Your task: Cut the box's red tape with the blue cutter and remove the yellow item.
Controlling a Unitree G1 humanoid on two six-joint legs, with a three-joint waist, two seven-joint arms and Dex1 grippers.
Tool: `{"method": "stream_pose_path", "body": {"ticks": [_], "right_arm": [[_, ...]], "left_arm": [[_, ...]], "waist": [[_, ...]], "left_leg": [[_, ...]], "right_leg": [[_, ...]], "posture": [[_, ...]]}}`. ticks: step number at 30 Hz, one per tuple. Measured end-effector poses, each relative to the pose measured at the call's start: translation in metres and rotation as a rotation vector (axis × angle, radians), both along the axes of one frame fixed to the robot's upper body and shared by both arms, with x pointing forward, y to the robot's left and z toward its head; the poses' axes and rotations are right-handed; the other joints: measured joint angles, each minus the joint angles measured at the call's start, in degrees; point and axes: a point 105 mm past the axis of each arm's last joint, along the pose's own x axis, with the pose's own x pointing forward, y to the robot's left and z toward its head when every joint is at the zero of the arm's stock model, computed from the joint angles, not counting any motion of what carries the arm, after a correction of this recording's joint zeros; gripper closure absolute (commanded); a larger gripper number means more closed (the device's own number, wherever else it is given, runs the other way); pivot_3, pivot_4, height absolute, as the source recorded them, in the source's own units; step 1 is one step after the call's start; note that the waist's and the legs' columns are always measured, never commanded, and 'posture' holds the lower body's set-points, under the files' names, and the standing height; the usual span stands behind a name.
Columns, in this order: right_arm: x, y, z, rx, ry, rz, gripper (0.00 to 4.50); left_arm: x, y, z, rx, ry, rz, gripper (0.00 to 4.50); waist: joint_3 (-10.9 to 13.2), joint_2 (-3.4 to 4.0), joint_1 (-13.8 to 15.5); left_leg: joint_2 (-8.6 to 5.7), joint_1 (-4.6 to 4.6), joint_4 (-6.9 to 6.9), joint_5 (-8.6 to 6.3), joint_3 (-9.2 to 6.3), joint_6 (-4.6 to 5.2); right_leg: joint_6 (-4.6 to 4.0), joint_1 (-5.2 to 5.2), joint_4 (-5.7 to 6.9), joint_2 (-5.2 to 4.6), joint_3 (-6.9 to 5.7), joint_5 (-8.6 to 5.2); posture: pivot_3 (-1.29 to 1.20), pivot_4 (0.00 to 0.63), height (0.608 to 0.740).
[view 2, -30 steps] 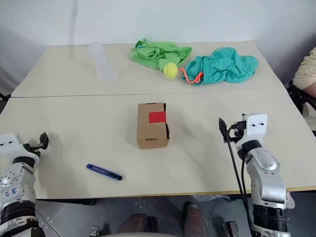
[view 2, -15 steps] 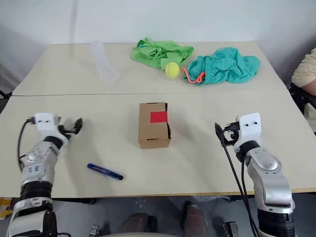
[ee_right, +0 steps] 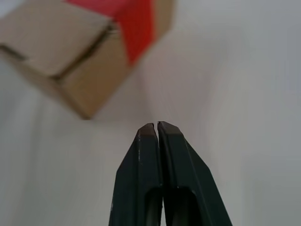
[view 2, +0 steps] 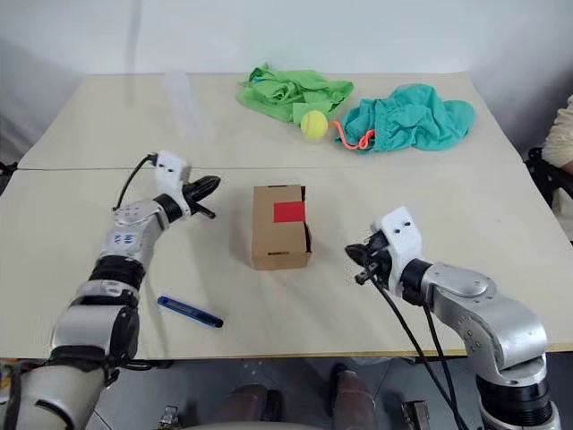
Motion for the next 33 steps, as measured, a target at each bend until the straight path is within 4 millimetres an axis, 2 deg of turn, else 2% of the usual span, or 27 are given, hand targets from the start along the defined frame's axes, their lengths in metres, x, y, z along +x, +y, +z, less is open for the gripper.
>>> {"method": "stream_pose_path", "body": {"ticks": [4,8,12,14,16,19,26,33], "right_arm": [[-0.014,0.019,-0.001,-0.002,0.045,0.111,4.50],[-0.024,0.040,-0.003,0.003,0.078,0.210,4.50],[-0.025,0.054,-0.007,0.003,0.098,0.241,4.50],[-0.018,0.058,-0.008,0.005,0.100,0.232,4.50],[-0.008,0.057,-0.008,0.005,0.093,0.184,4.50],[0.006,0.052,-0.007,-0.009,0.066,0.115,4.50],[0.022,0.029,-0.002,-0.018,0.028,-0.029,4.50],[0.029,0.010,0.003,-0.020,0.000,-0.122,4.50]], "left_arm": [[0.005,-0.024,-0.002,0.016,0.010,-0.051,4.45],[0.009,-0.049,0.004,0.014,-0.005,-0.085,4.45],[0.010,-0.064,0.010,0.014,-0.018,-0.122,4.45],[0.009,-0.069,0.007,0.015,-0.007,-0.141,4.45],[0.006,-0.079,0.004,0.012,0.004,-0.184,4.45],[0.002,-0.083,0.003,0.013,0.013,-0.229,4.45],[-0.010,-0.089,0.004,0.014,0.038,-0.385,4.45],[-0.020,-0.090,0.012,0.022,0.049,-0.509,4.45]], "waist": [[0.1,-0.11,0.0],[0.1,-0.17,0.0],[0.1,-0.18,0.0],[0.1,-0.18,-0.1],[0.1,-0.18,-0.1],[0.1,-0.18,0.0],[0.1,-0.18,0.0],[0.1,-0.18,-0.1]], "left_leg": [[-0.20,-0.61,0.39,0.01,0.00,0.01],[-0.20,-0.81,0.70,0.01,0.07,0.01],[-0.19,-0.81,0.82,0.02,0.05,0.04],[-0.20,-0.77,0.83,0.04,0.05,0.07],[-0.20,-0.77,0.85,0.05,0.05,0.09],[-0.20,-0.78,0.85,0.05,0.05,0.09],[-0.21,-0.83,0.86,0.06,0.19,0.10],[-0.20,-0.83,0.87,0.06,0.19,0.10]], "right_leg": [[0.08,-0.45,0.05,0.13,-0.03,0.05],[0.13,-0.46,0.11,0.15,-0.11,0.10],[0.16,-0.46,0.13,0.14,0.01,0.25],[0.16,-0.46,0.14,0.14,0.10,0.32],[0.16,-0.46,0.14,0.13,0.13,0.35],[0.16,-0.47,0.14,0.13,0.12,0.35],[0.16,-0.49,0.14,0.14,0.10,0.35],[0.16,-0.50,0.14,0.15,0.12,0.35]], "posture": [[0.00,0.150,0.740],[0.00,0.150,0.740],[0.00,0.150,0.740],[0.00,0.150,0.740],[0.00,0.150,0.740],[0.00,0.150,0.740],[0.00,0.150,0.740],[0.00,0.150,0.740]]}}
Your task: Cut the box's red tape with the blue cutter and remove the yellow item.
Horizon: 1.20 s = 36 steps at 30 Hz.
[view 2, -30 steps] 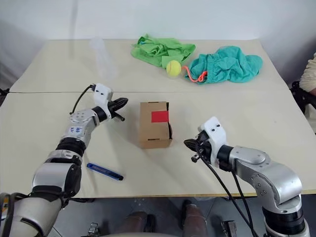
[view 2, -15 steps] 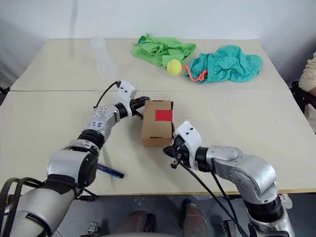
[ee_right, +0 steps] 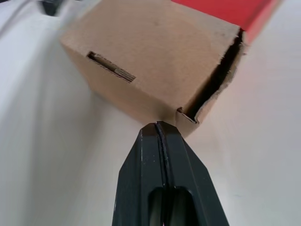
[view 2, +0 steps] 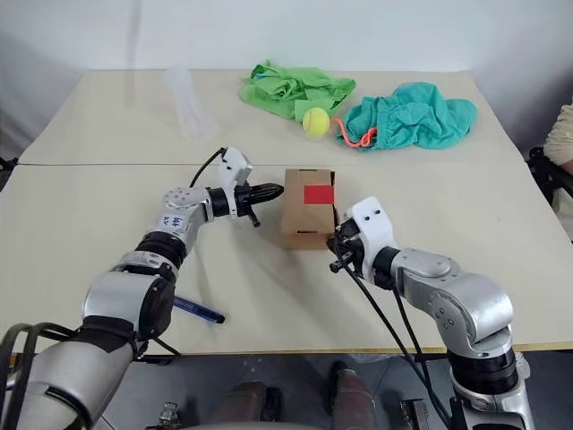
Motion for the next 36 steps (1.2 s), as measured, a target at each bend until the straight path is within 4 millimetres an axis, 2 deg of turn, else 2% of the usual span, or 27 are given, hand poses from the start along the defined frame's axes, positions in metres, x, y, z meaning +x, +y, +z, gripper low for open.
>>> {"method": "stream_pose_path", "body": {"ticks": [4,6,8,11,14,16,19,22,28,31,36], "right_arm": [[0.001,-0.018,-0.003,-0.038,0.003,-0.068,4.50],[0.003,-0.032,-0.004,-0.063,-0.005,-0.133,4.50],[0.004,-0.049,-0.003,-0.082,-0.013,-0.197,4.50],[0.005,-0.062,0.001,-0.099,-0.033,-0.252,4.50],[0.018,-0.072,0.005,-0.104,-0.056,-0.302,4.50],[0.031,-0.078,0.011,-0.101,-0.085,-0.332,4.50],[0.053,-0.065,0.021,-0.075,-0.127,-0.289,4.50],[0.070,-0.050,0.019,-0.081,-0.128,-0.209,4.50],[0.088,-0.022,0.003,-0.091,-0.075,-0.035,4.50],[0.092,-0.005,0.007,-0.092,-0.086,0.071,4.50],[0.101,0.004,0.011,-0.107,-0.094,0.133,4.50]], "left_arm": [[0.002,0.008,0.002,0.007,-0.003,0.022,4.45],[0.006,0.013,0.003,0.007,-0.012,0.069,4.45],[0.013,0.023,0.006,0.011,-0.036,0.158,4.45],[0.023,0.037,0.008,0.015,-0.056,0.280,4.45],[0.024,0.032,0.005,0.009,-0.040,0.291,4.45],[0.022,0.021,0.001,0.006,-0.012,0.260,4.45],[0.019,0.014,-0.006,0.016,0.033,0.226,4.45],[0.015,0.008,-0.010,0.028,0.065,0.174,4.45],[0.002,0.000,-0.014,0.062,0.112,0.047,4.45],[-0.010,-0.004,-0.018,0.088,0.141,-0.038,4.45],[-0.026,-0.003,-0.021,0.122,0.208,-0.117,4.45]], "waist": [[0.0,0.00,0.2],[0.0,0.00,0.2],[0.0,0.00,0.2],[0.0,0.00,0.1],[0.0,0.00,0.1],[0.0,0.00,0.0],[0.0,0.00,-0.2],[0.0,0.00,-1.1],[0.0,0.01,-1.6],[0.0,0.01,-1.7],[0.0,0.02,-2.0]], "left_leg": [[0.00,-0.01,0.01,0.00,-0.02,0.01],[-0.01,-0.01,0.02,0.00,-0.03,0.01],[0.00,-0.01,0.02,0.00,-0.09,0.02],[-0.01,0.03,0.02,0.00,-0.10,0.02],[-0.03,0.06,0.06,0.02,-0.06,0.06],[-0.05,0.06,0.08,0.05,0.01,0.11],[-0.04,0.09,0.08,0.06,0.11,0.10],[-0.02,0.08,0.05,0.06,0.43,0.09],[-0.01,0.07,0.06,0.07,0.48,0.10],[0.01,0.07,0.08,0.07,0.48,0.09],[0.24,0.07,0.13,0.08,0.47,0.08]], "right_leg": [[0.00,0.00,0.00,-0.02,0.00,0.00],[0.02,0.00,0.00,-0.03,0.02,0.01],[0.03,0.00,0.00,-0.03,0.03,0.02],[0.04,0.00,0.03,-0.03,0.07,0.02],[0.08,0.00,0.05,-0.03,0.17,0.10],[0.10,0.00,0.05,-0.04,0.22,0.15],[0.09,0.00,0.05,-0.01,0.23,0.15],[0.09,0.00,0.05,0.00,0.19,0.15],[0.09,0.00,0.04,-0.01,0.20,0.15],[0.09,0.00,0.06,0.01,0.20,0.15],[0.09,0.00,0.07,-0.01,0.22,0.15]], "posture": [[0.00,0.150,0.740],[0.00,0.150,0.740],[0.00,0.150,0.740],[0.00,0.150,0.740],[0.00,0.150,0.740],[0.00,0.150,0.740],[0.00,0.150,0.740],[0.00,0.150,0.740],[0.00,0.150,0.740],[0.00,0.150,0.740],[0.00,0.150,0.740]]}}
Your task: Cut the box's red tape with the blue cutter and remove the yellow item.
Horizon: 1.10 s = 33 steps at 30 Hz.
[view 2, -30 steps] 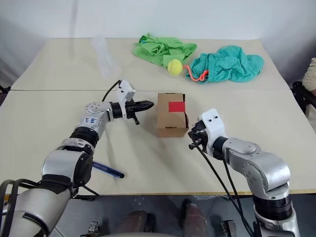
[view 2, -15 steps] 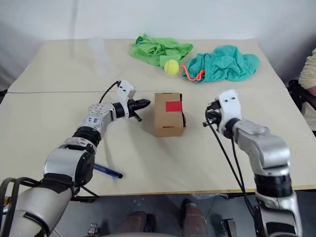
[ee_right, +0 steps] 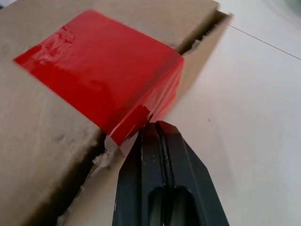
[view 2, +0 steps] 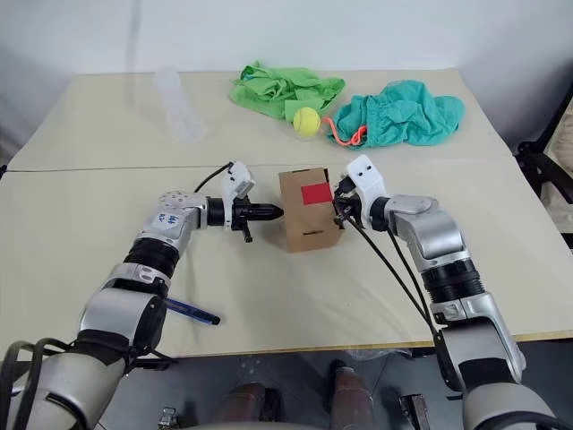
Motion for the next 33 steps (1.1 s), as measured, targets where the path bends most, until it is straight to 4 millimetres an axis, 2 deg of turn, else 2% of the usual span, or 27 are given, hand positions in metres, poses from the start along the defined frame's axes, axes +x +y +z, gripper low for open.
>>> {"method": "stream_pose_path", "body": {"ticks": [7,15,18,20,23,26,28,30,33], "right_arm": [[0.012,0.015,0.019,-0.019,-0.076,0.091,4.50],[0.020,0.016,0.019,-0.086,-0.144,0.076,4.50],[0.023,0.005,0.017,-0.134,-0.209,0.008,4.50],[0.025,-0.010,0.018,-0.146,-0.250,-0.057,4.50],[0.026,-0.034,0.034,-0.128,-0.327,-0.175,4.50],[0.018,-0.053,0.059,-0.114,-0.411,-0.261,4.50],[0.010,-0.060,0.066,-0.121,-0.426,-0.286,4.50],[-0.004,-0.069,0.062,-0.118,-0.377,-0.304,4.50],[-0.043,-0.074,0.040,-0.156,-0.225,-0.253,4.50]], "left_arm": [[-0.020,-0.014,-0.002,0.037,0.079,-0.086,4.45],[-0.025,-0.014,0.000,0.041,0.104,-0.077,4.45],[-0.030,-0.010,0.013,0.024,0.078,-0.087,4.45],[-0.030,0.005,0.021,0.030,0.063,-0.063,4.45],[-0.028,0.024,0.024,0.046,0.057,-0.014,4.45],[-0.023,0.037,0.026,0.062,0.041,0.035,4.45],[-0.017,0.044,0.024,0.064,0.029,0.078,4.45],[-0.002,0.048,0.024,0.070,-0.010,0.145,4.45],[0.027,0.054,0.036,0.045,-0.120,0.282,4.45]], "waist": [[0.0,0.02,-0.3],[0.0,0.03,-1.0],[0.0,0.04,-0.9],[0.0,0.07,-1.0],[0.1,0.17,-0.9],[0.1,0.19,-0.7],[0.1,0.19,-0.7],[0.1,0.19,-0.2],[0.1,0.19,1.2]], "left_leg": [[0.05,0.00,0.02,0.01,-0.03,-0.02],[0.08,0.02,0.02,0.03,-0.16,-0.07],[0.09,0.02,0.03,0.04,-0.51,-0.11],[0.08,0.03,0.03,0.03,-0.52,-0.12],[0.08,0.03,0.08,0.03,-0.52,-0.12],[0.08,0.03,0.10,0.03,-0.55,-0.13],[0.08,0.03,0.12,0.03,-0.52,-0.13],[0.08,0.01,0.16,0.03,-0.53,-0.13],[0.06,-0.08,0.30,0.02,-0.58,-0.11]], "right_leg": [[0.00,0.00,0.03,0.00,0.00,0.00],[-0.01,-0.01,0.09,-0.01,0.02,0.00],[-0.02,-0.05,0.13,-0.01,0.04,-0.01],[-0.03,-0.05,0.14,-0.02,0.06,-0.01],[-0.03,-0.05,0.19,-0.03,0.08,-0.01],[-0.04,-0.05,0.21,-0.03,0.07,-0.02],[-0.04,-0.05,0.23,-0.02,0.08,-0.02],[-0.04,-0.05,0.25,-0.01,0.06,-0.02],[-0.04,-0.06,0.25,-0.02,0.00,-0.02]], "posture": [[0.00,0.150,0.740],[0.00,0.150,0.740],[0.00,0.150,0.740],[0.00,0.150,0.740],[0.00,0.150,0.740],[0.00,0.150,0.740],[0.00,0.150,0.740],[0.00,0.150,0.740],[0.00,0.150,0.740]]}}
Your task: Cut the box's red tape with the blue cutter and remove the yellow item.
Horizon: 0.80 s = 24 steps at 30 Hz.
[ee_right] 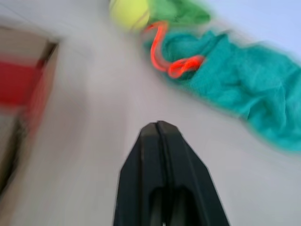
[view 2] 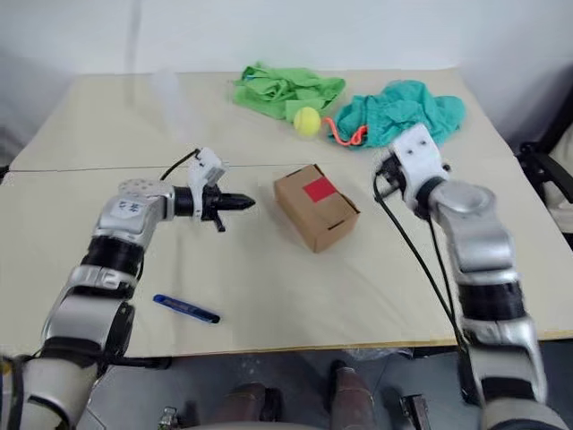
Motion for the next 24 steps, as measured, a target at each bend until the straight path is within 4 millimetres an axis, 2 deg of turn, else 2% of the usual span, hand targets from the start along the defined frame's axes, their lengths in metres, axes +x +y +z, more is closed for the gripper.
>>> {"method": "stream_pose_path", "body": {"ticks": [2,4,7,14,24], "right_arm": [[-0.023,0.001,-0.013,-0.019,0.102,0.029,4.50],[-0.042,0.004,-0.024,-0.043,0.184,0.050,4.50],[-0.061,0.015,-0.038,-0.035,0.265,0.087,4.50],[-0.059,0.033,-0.049,0.056,0.270,0.056,4.50],[-0.043,0.055,-0.058,0.095,0.272,0.050,4.50]], "left_arm": [[0.013,0.000,0.010,-0.031,-0.073,0.062,4.45],[0.022,-0.010,0.015,-0.074,-0.118,0.090,4.45],[0.027,-0.024,0.011,-0.116,-0.134,0.109,4.45],[0.022,-0.063,-0.001,-0.178,-0.104,0.030,4.45],[0.018,-0.072,-0.016,-0.138,-0.055,0.002,4.45]], "waist": [[0.0,-0.01,0.5],[0.0,-0.03,0.9],[0.0,-0.04,1.0],[0.0,-0.04,0.9],[0.0,-0.04,0.9]], "left_leg": [[-0.08,-0.01,0.09,-0.03,0.04,0.06],[-0.17,-0.03,0.25,-0.07,0.05,0.12],[-0.32,-0.19,0.53,-0.10,0.05,0.18],[-0.32,-0.37,0.72,-0.08,0.05,0.24],[-0.36,-0.43,0.71,-0.05,0.06,0.29]], "right_leg": [[0.03,0.00,0.02,-0.04,0.04,0.02],[0.05,0.01,0.05,-0.07,0.05,0.07],[0.05,0.01,0.05,-0.07,0.05,0.25],[0.02,-0.06,0.04,-0.06,0.04,0.43],[0.03,-0.09,0.02,-0.04,0.03,0.44]], "posture": [[0.00,0.150,0.740],[0.00,0.150,0.740],[0.00,0.150,0.740],[0.00,0.150,0.740],[0.00,0.150,0.740]]}}
